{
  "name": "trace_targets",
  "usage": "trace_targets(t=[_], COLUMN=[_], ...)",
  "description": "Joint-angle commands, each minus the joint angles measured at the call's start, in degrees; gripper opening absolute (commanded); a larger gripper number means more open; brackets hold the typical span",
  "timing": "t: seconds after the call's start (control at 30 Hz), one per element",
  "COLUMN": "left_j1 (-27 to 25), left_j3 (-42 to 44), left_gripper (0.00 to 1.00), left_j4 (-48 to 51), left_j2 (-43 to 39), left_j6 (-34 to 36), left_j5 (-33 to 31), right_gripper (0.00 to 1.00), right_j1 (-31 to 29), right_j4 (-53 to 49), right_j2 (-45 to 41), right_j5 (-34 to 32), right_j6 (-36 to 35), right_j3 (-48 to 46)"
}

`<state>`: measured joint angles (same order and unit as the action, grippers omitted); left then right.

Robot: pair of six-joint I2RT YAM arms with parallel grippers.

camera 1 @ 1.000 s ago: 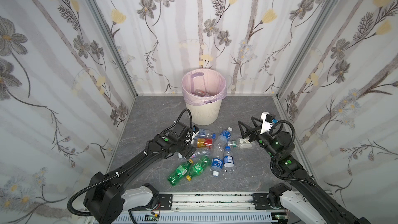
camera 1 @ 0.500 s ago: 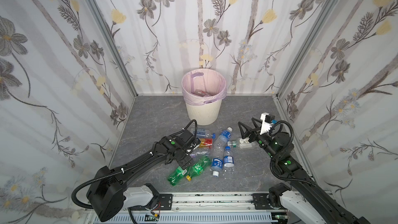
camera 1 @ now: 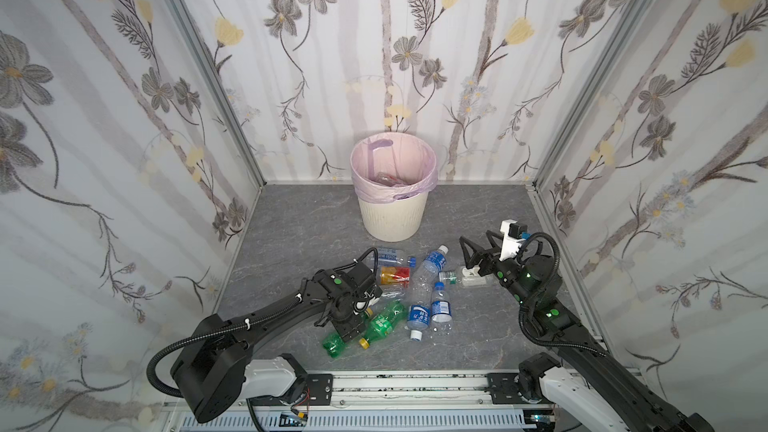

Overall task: Throw the plastic bottles in the bin
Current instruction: 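Lower the left gripper onto a green Sprite bottle and grasp it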

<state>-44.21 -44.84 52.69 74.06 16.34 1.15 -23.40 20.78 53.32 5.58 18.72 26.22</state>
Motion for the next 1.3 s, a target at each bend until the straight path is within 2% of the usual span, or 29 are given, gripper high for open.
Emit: trace_targets(t=[0.0,0.1,0.23,0.43,0.67,0.93,1.2,1.27], left_j1=[-0.09,-0.22,-0.40,-0.57,-0.87,-1.04,-0.99,-0.92], left_j3=[0.28,0.06,-0.53,0.05,-0.62,-0.95,-6.65,-8.09], left_gripper=[0.78,0.77,0.70,0.68,0.50,0.47,0.49,0.50], left_j4=[1.20,1.02,0.63,-0.64,-2.27,-2.41,-3.13,-4.41], left_j2=[2.03,4.44,6.56,8.93,8.38,-2.63,-15.06,-16.12], left_j6=[0.62,0.45,0.44,0.79,0.71,0.25,-2.31,-4.38], left_j5=[0.45,0.43,0.88,1.28,0.07,-2.21,-8.75,-13.69], right_gripper=[1.00,1.00,1.00,1.00,1.00,1.00,1.00,1.00], right_j1=[0.07,0.09,0.08,0.13,0.13,0.16,0.14,0.12], right_j4=[1.76,0.82,0.01,-0.29,-1.71,-4.81,-16.22,-18.91], right_j2=[0.41,0.98,0.83,0.47,-0.27,-2.16,-1.64,-1.99], right_j5=[-1.42,-2.02,-2.24,-2.57,-2.84,-4.55,-8.97,-9.75], right_j6=[-0.97,-1.56,-1.93,-2.76,-3.08,-3.23,-3.34,-2.87], right_j3=[-0.54,-0.27,-0.29,-0.25,-0.15,-0.34,3.14,3.88])
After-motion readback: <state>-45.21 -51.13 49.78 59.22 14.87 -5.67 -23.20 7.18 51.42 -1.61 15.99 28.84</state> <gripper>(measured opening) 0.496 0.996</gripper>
